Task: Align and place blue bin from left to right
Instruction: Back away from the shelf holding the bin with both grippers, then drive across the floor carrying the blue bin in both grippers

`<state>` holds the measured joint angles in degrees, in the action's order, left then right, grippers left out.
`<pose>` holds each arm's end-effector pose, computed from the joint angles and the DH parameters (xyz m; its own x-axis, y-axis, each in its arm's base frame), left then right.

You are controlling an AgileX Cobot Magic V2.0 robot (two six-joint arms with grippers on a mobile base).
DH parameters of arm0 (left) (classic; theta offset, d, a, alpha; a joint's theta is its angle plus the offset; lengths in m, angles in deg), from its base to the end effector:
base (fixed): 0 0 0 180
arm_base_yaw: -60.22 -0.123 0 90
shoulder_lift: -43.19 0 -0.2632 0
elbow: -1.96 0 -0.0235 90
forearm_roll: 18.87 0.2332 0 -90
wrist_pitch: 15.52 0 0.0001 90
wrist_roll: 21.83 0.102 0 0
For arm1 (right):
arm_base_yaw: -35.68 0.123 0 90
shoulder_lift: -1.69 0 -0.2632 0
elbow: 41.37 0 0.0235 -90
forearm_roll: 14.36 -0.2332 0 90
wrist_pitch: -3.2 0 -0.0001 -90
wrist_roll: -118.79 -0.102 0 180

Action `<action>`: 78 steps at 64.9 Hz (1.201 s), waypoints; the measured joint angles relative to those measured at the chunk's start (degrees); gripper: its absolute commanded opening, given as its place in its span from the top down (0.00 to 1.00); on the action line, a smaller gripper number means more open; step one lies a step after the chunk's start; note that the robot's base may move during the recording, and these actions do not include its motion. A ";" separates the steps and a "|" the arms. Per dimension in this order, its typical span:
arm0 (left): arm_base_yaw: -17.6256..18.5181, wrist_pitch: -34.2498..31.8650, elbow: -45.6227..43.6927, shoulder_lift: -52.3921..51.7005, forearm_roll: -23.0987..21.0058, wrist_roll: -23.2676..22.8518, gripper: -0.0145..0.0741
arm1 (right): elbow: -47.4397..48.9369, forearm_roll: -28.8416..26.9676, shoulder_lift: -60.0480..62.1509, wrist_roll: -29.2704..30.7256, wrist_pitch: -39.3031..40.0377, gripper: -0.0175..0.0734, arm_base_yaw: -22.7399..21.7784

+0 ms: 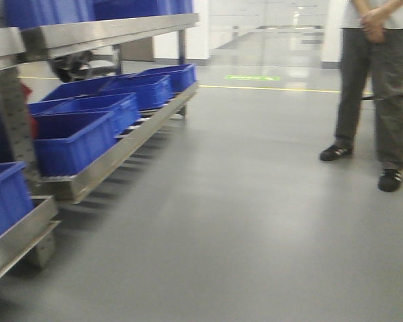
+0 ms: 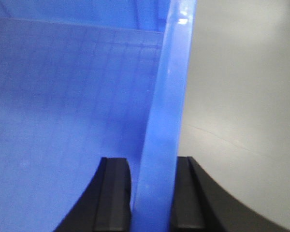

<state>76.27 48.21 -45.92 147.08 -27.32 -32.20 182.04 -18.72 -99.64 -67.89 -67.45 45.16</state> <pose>0.3147 -0.1045 0.4785 -0.5526 -0.0929 -0.8283 0.2572 0.9263 -0.2754 0.3108 0.0593 0.4614 -0.6391 0.0362 -0.7682 -0.1306 0.9793 0.1548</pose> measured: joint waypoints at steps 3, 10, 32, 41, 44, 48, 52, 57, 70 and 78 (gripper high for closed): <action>0.00 0.00 0.00 0.00 0.00 0.00 0.96 | 0.00 0.00 0.00 0.00 0.00 0.88 0.00; 0.00 0.00 0.00 0.00 0.00 0.00 0.96 | 0.00 0.00 0.00 0.00 0.00 0.88 0.00; 0.00 0.00 0.00 0.00 0.00 0.00 0.96 | 0.00 0.00 0.00 0.00 0.00 0.88 0.00; 0.00 0.00 0.00 0.00 0.00 0.00 0.96 | 0.00 0.00 0.10 0.00 0.00 0.88 0.00; 0.00 0.00 0.00 0.00 0.00 0.00 0.96 | 0.00 0.00 0.10 0.00 0.00 0.88 0.00; 0.00 0.00 0.00 0.00 -0.10 0.00 0.96 | 0.00 0.00 0.10 0.00 0.00 0.88 0.00; 0.00 0.00 0.00 0.00 -0.10 0.00 0.96 | 0.00 0.10 0.10 0.00 0.00 0.88 0.00; 0.00 0.00 0.00 0.00 -0.10 0.00 0.96 | 0.00 0.10 0.10 0.00 0.00 0.88 0.00; 0.00 0.00 0.00 0.00 -0.10 0.00 0.96 | 0.00 0.10 0.10 0.00 0.00 0.88 0.00; 0.00 0.00 0.00 0.00 -0.10 0.00 0.96 | 0.00 0.10 0.10 0.00 0.00 0.88 0.00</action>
<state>76.27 48.21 -45.92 147.08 -27.42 -32.20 182.04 -18.62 -99.54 -67.89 -67.45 45.16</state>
